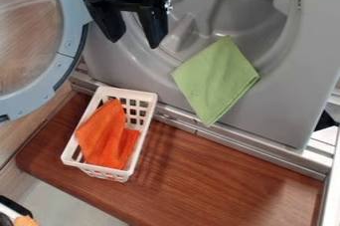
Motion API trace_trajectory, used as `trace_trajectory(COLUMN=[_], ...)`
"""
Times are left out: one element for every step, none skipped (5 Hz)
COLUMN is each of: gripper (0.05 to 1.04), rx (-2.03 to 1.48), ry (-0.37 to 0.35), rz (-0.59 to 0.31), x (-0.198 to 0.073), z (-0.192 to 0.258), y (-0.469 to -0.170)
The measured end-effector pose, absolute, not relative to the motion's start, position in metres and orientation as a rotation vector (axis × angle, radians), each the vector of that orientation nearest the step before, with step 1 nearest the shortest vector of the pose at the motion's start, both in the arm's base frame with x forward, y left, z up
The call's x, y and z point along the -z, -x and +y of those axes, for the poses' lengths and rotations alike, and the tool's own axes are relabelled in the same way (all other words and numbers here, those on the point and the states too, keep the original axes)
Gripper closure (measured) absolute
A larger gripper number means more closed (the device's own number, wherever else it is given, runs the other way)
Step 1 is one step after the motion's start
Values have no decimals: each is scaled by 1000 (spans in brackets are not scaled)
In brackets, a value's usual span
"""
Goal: Picked up the orange towel
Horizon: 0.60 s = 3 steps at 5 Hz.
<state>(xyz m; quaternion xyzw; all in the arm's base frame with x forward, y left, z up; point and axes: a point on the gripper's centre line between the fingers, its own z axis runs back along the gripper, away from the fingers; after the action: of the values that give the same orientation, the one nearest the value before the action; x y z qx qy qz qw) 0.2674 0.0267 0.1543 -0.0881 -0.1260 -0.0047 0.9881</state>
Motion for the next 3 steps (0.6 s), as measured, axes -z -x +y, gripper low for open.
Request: trace_trajectory(gripper=[83, 83, 83], rx=[12, -36, -65], ry=[198, 285, 263], rz=[-231, -308, -337], x=[-146, -142, -130], z=[23, 32, 38], y=[-265, -253, -246])
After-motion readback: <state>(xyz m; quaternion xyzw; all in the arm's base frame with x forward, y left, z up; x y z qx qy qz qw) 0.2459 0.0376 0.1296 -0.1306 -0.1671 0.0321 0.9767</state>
